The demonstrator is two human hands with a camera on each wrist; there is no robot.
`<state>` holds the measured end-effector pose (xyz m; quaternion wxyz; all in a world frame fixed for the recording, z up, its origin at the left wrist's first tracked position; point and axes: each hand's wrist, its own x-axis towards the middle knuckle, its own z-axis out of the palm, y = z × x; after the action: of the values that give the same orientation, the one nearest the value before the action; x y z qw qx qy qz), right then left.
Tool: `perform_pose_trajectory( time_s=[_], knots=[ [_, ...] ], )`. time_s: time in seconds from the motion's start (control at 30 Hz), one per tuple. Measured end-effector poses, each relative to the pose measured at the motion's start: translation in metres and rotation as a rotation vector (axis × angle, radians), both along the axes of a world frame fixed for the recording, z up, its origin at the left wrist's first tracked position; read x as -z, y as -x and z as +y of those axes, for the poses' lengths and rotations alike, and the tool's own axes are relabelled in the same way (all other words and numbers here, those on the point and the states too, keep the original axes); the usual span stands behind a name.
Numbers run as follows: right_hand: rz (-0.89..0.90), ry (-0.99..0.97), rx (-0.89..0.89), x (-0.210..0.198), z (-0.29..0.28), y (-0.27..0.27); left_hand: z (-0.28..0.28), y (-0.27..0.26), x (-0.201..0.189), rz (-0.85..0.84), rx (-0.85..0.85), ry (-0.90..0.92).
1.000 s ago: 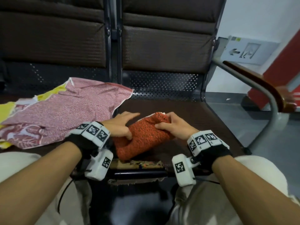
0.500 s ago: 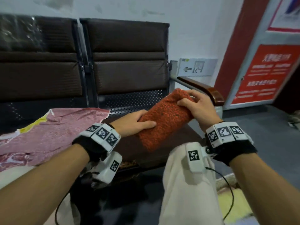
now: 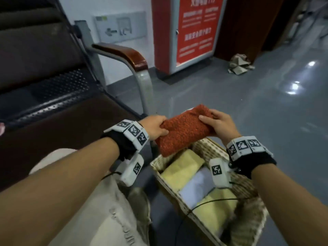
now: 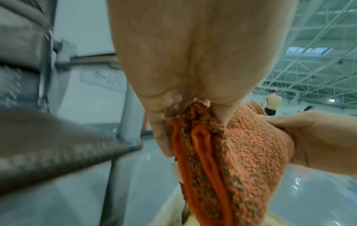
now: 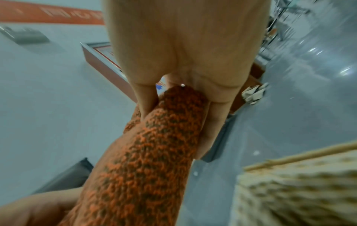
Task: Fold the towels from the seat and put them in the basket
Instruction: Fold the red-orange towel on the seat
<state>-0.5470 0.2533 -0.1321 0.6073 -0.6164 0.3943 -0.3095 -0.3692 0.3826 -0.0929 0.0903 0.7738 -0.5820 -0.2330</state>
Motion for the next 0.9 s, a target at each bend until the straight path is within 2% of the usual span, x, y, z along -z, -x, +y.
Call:
perform_pose_trajectory(
  time_s=[0.17,0.27,0.37,0.47,0.57,0.67,0.8,0.9],
  knots=[
    [0.28,-0.064,0.042,0.084,-0.02,0.049,-0.026,0.044,0.107,0.145,0.073,-0.128],
    [0.477,-0.1,-0.034,0.126,-0.024,0.062,-0.029,0.061,0.162,0.221,0.101,-0.295],
    [0.658,-0.162,-0.118,0.166,-0.023,0.069,-0.031,0.073,0.2,0.249,0.139,-0.499],
    [0.775,-0.156,-0.159,0.201,-0.015,0.068,-0.031,0.079,0.221,0.198,0.186,-0.588],
    [0.865,-0.132,-0.134,0.223,-0.007,0.064,-0.03,0.085,0.225,0.059,0.227,-0.623],
    [1.001,-0.033,-0.17,0.221,-0.004,0.057,-0.025,0.082,0.217,0.064,0.204,-0.575],
    [1.042,0.185,-0.236,0.183,-0.01,0.034,-0.019,0.055,0.18,0.114,0.025,-0.369],
    [1.004,0.351,-0.32,0.136,-0.012,-0.002,-0.013,0.021,0.132,0.164,-0.078,-0.199]
  ],
)
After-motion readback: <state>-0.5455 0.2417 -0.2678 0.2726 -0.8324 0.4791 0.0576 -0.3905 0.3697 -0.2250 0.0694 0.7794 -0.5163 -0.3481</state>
